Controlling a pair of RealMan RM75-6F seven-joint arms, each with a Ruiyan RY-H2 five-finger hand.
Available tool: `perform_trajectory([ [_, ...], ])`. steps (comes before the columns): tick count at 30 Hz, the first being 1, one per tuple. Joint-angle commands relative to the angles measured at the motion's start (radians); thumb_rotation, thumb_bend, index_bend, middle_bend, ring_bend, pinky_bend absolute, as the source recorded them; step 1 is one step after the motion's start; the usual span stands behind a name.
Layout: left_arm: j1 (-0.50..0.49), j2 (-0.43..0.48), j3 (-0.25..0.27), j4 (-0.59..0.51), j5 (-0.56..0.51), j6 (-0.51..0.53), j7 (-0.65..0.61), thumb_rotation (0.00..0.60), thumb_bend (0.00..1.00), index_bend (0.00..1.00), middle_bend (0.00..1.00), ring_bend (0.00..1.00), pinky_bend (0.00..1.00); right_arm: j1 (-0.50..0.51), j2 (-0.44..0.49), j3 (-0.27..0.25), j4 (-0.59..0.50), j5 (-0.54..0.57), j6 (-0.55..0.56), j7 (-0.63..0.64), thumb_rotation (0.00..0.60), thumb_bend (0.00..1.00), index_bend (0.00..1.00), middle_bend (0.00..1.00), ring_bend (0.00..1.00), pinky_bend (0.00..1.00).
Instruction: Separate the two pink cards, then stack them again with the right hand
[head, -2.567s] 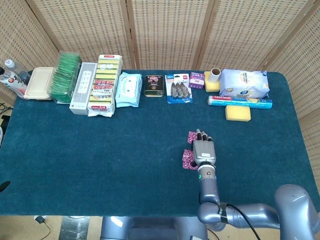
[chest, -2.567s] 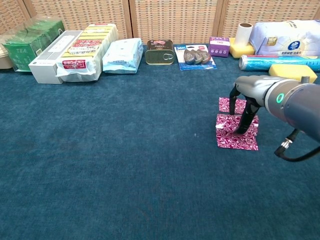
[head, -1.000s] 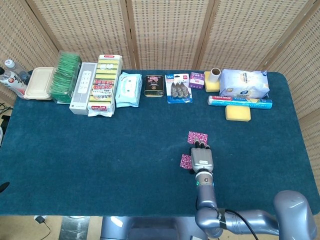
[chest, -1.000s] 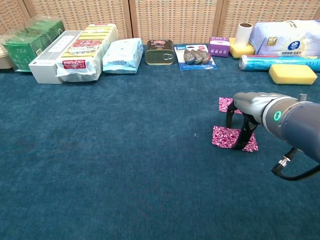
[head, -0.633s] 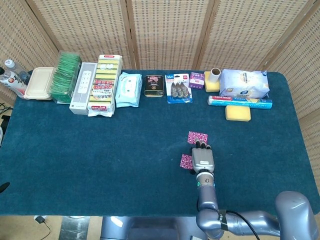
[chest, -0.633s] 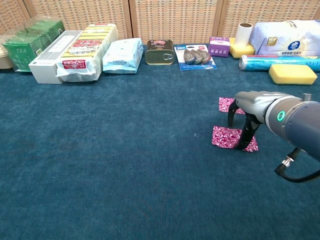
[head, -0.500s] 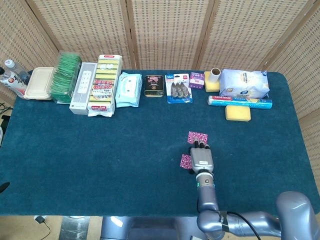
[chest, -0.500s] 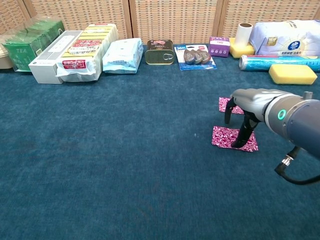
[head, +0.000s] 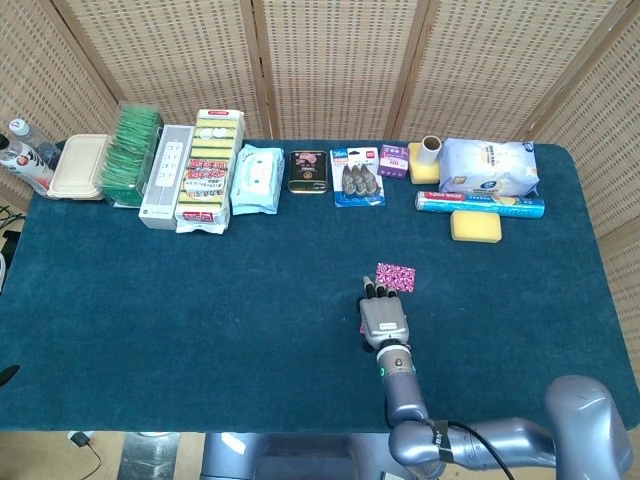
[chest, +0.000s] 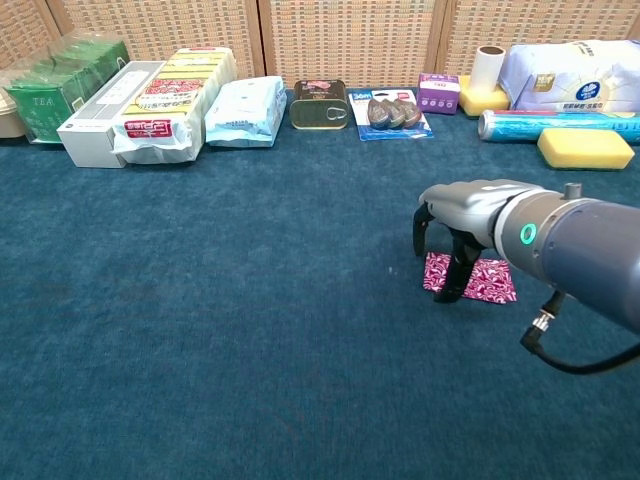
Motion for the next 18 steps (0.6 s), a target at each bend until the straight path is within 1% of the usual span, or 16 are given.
perform_trajectory([
  [1,0.0,0.001,-0.001,0.003,-0.001,0.001,-0.007,0.6,0.1,0.0,0.0,0.0,0.06,0.004,-0.007,-0.001,0.008,0.013,0.001,-0.006,0.6,0.27,0.32,0.0,0.0,0.1],
  [11,0.002,0.003,0.001,0.008,0.003,0.005,-0.02,0.6,0.1,0.0,0.0,0.0,0.06,0.005,-0.008,-0.012,-0.001,0.022,0.02,-0.013,0.6,0.27,0.32,0.0,0.0,0.1],
  [18,0.001,0.003,0.001,0.005,0.004,0.003,-0.014,0.6,0.1,0.0,0.0,0.0,0.06,-0.002,0.006,-0.019,-0.031,0.026,0.045,-0.019,0.6,0.27,0.33,0.0,0.0,0.1],
])
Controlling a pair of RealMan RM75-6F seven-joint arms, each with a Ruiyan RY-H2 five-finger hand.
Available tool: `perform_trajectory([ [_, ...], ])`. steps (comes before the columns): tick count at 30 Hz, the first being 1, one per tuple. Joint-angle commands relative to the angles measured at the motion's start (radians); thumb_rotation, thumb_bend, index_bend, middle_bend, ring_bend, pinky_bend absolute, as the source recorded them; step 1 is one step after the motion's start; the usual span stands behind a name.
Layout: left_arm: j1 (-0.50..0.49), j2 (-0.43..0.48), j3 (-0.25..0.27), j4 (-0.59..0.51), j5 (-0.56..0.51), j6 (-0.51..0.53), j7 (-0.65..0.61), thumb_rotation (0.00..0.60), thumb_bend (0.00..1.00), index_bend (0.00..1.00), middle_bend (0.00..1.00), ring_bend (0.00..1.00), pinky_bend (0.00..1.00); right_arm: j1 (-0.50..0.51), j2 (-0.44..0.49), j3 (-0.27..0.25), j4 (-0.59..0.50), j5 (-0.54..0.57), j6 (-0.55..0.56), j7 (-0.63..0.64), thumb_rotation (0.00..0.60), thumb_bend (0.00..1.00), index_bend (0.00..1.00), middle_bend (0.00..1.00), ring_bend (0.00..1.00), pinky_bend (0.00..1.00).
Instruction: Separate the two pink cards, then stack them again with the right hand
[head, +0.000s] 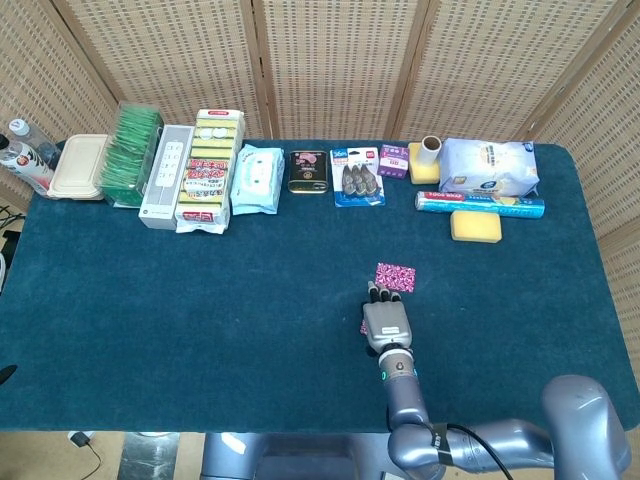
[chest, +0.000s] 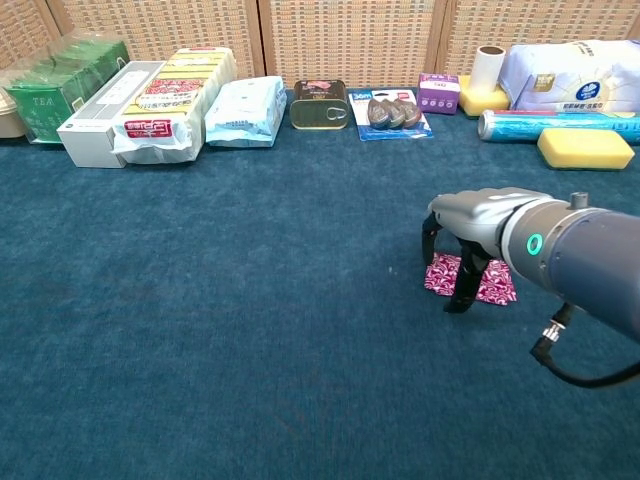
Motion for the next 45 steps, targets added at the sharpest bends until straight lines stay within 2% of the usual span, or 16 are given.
perform_trajectory([
  [1,-0.001,0.0,0.0,-0.001,-0.001,-0.001,0.002,0.6,0.1,0.0,0.0,0.0,0.06,-0.002,0.006,-0.002,-0.007,0.005,0.006,-0.004,0.6,0.27,0.33,0.0,0.0,0.1],
  [10,-0.001,0.0,0.0,-0.004,-0.002,-0.003,0.005,0.6,0.1,0.0,0.0,0.0,0.06,-0.001,0.011,-0.011,-0.033,-0.032,-0.009,0.012,0.6,0.27,0.33,0.0,0.0,0.1],
  [24,0.006,-0.001,0.0,0.002,-0.001,0.011,-0.002,0.6,0.1,0.0,0.0,0.0,0.06,0.004,-0.01,-0.023,-0.003,-0.003,-0.004,-0.003,0.6,0.27,0.35,0.0,0.0,0.1],
  [30,0.004,-0.001,0.0,-0.003,-0.001,0.008,0.005,0.6,0.1,0.0,0.0,0.0,0.06,-0.006,0.006,-0.032,-0.035,-0.013,0.004,0.001,0.6,0.27,0.36,0.0,0.0,0.1],
  [35,0.004,-0.001,-0.001,-0.005,-0.004,0.006,0.009,0.6,0.1,0.0,0.0,0.0,0.06,-0.019,0.028,-0.033,-0.066,-0.065,-0.021,0.048,0.6,0.26,0.34,0.0,0.0,0.1],
  [40,0.003,-0.001,-0.001,-0.006,-0.003,0.004,0.012,0.6,0.1,0.0,0.0,0.0,0.06,-0.039,0.028,-0.009,-0.028,-0.206,-0.004,0.153,0.6,0.26,0.32,0.0,0.0,0.12],
  [45,0.003,-0.001,-0.002,-0.005,-0.005,0.006,0.013,0.6,0.1,0.0,0.0,0.0,0.06,-0.036,0.008,0.046,0.062,-0.22,0.014,0.185,0.6,0.26,0.32,0.0,0.0,0.12],
])
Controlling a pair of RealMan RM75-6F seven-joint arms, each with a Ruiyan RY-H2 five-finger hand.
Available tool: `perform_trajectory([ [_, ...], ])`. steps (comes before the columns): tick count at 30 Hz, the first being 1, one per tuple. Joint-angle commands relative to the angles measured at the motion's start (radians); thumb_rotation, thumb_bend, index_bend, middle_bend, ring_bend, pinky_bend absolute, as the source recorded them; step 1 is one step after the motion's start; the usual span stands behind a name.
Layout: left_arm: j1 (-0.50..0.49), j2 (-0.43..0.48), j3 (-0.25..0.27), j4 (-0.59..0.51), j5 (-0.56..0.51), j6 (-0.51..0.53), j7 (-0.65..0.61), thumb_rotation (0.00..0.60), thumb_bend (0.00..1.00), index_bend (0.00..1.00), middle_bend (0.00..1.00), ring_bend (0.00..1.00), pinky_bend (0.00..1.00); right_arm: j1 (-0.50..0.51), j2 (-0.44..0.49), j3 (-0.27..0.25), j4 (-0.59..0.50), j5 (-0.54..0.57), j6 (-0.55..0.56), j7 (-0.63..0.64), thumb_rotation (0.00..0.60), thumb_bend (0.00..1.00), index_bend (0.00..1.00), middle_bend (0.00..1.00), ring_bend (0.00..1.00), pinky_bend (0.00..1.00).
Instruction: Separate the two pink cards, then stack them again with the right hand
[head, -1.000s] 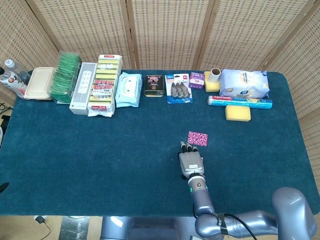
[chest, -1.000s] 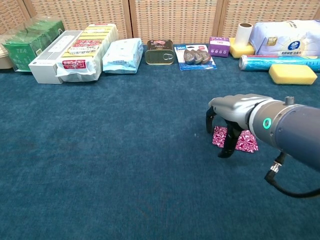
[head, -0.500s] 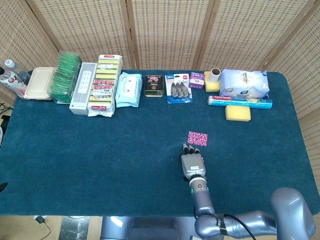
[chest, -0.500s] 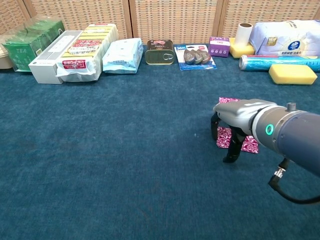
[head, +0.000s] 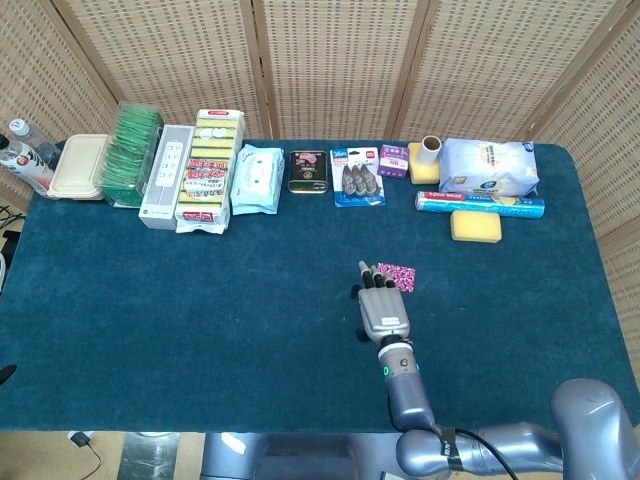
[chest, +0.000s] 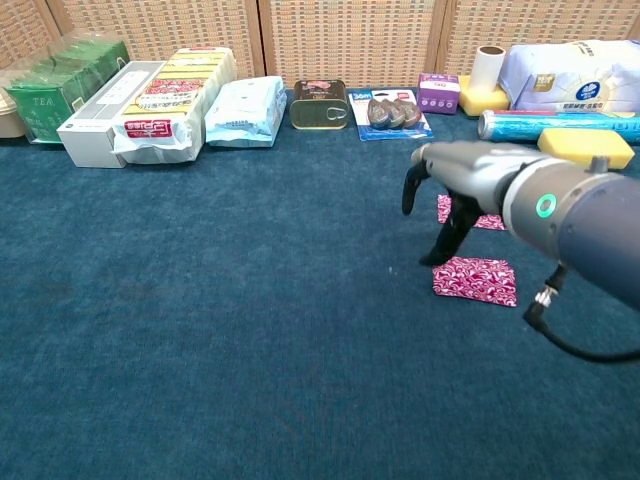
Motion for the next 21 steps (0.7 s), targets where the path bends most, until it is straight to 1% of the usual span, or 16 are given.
perform_trajectory([
  [1,0.0,0.0,0.0,0.0,-0.001,0.0,0.003,0.6,0.1,0.0,0.0,0.0,0.06,0.001,-0.017,0.057,0.078,0.011,0.011,0.021,0.6,0.26,0.31,0.0,0.0,0.12],
  [6,-0.001,-0.002,0.001,-0.001,0.002,-0.002,0.015,0.6,0.1,0.0,0.0,0.0,0.06,0.015,-0.026,0.108,0.164,0.086,-0.005,-0.007,0.6,0.25,0.25,0.0,0.0,0.1],
  [8,-0.003,-0.003,0.0,-0.003,0.0,-0.005,0.02,0.6,0.1,0.0,0.0,0.0,0.06,0.016,-0.029,0.131,0.224,0.13,-0.021,-0.012,0.6,0.24,0.23,0.0,0.0,0.1],
  [10,-0.004,-0.003,0.0,-0.004,-0.002,-0.007,0.022,0.6,0.1,0.0,0.0,0.0,0.06,0.022,-0.036,0.142,0.268,0.158,-0.045,-0.019,0.6,0.24,0.21,0.0,0.0,0.1],
  [14,-0.004,-0.004,0.0,-0.005,-0.002,-0.008,0.024,0.6,0.1,0.0,0.0,0.0,0.06,0.025,-0.043,0.148,0.307,0.181,-0.065,-0.029,0.6,0.24,0.2,0.0,0.0,0.1],
  [16,-0.004,-0.005,0.0,-0.006,-0.004,-0.009,0.031,0.6,0.1,0.0,0.0,0.0,0.06,0.029,-0.05,0.141,0.349,0.192,-0.086,-0.042,0.6,0.24,0.2,0.0,0.0,0.09],
  [21,-0.008,-0.016,-0.004,-0.018,-0.014,-0.014,0.078,0.6,0.1,0.0,0.0,0.0,0.06,0.034,-0.075,0.151,0.397,0.196,-0.105,-0.03,0.6,0.24,0.2,0.0,0.0,0.09],
])
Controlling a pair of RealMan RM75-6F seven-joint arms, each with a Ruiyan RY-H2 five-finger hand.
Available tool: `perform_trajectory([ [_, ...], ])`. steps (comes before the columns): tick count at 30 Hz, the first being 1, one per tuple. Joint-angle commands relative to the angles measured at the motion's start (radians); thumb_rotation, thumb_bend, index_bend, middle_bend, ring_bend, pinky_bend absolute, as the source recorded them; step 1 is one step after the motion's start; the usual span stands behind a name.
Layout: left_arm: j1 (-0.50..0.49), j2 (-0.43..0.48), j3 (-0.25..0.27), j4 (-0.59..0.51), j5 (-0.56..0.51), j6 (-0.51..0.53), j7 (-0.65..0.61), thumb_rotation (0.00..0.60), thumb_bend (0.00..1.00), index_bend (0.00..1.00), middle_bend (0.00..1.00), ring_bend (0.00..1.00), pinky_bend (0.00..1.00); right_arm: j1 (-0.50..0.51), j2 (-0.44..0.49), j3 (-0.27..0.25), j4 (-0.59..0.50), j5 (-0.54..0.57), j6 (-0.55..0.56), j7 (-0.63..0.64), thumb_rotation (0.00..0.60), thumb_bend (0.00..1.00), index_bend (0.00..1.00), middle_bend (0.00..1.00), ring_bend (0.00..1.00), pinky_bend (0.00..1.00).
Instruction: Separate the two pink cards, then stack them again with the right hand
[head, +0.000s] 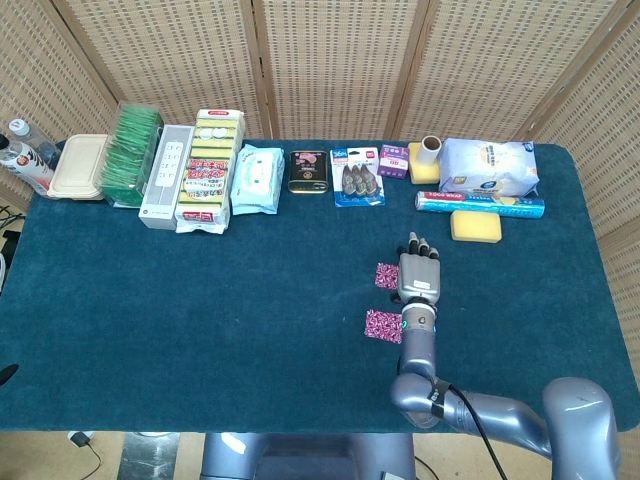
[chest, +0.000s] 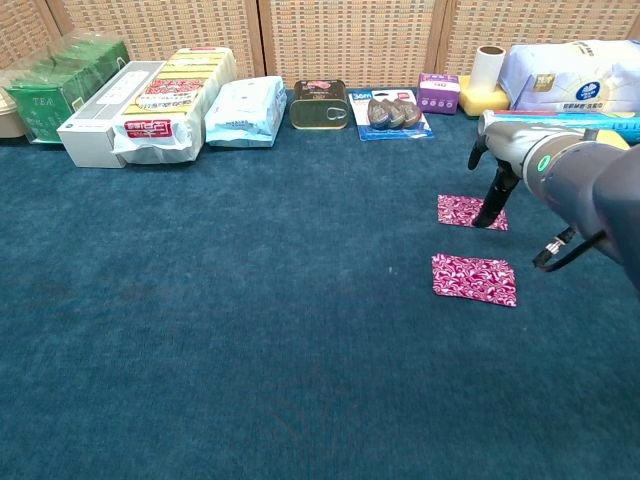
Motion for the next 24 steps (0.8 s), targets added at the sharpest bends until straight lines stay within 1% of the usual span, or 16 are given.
perform_trajectory([
  [1,-0.006,-0.01,0.0,-0.011,0.001,-0.009,0.036,0.6,0.1,0.0,0.0,0.0,0.06,0.006,-0.019,0.007,0.024,0.004,-0.01,0.002,0.6,0.24,0.2,0.0,0.0,0.09],
  [6,-0.014,-0.013,0.001,-0.02,-0.004,-0.028,0.062,0.6,0.1,0.0,0.0,0.0,0.06,0.013,-0.04,0.013,0.047,0.012,-0.016,-0.006,0.6,0.24,0.2,0.0,0.0,0.09],
  [15,-0.018,-0.016,0.002,-0.026,-0.006,-0.036,0.079,0.6,0.1,0.0,0.0,0.0,0.06,0.021,-0.067,0.026,0.097,0.013,-0.026,-0.011,0.6,0.24,0.24,0.0,0.0,0.09],
  [24,-0.016,-0.018,0.003,-0.028,-0.006,-0.032,0.084,0.6,0.1,0.0,0.0,0.0,0.06,0.017,-0.079,0.029,0.12,0.005,-0.033,-0.011,0.6,0.24,0.31,0.0,0.0,0.09],
])
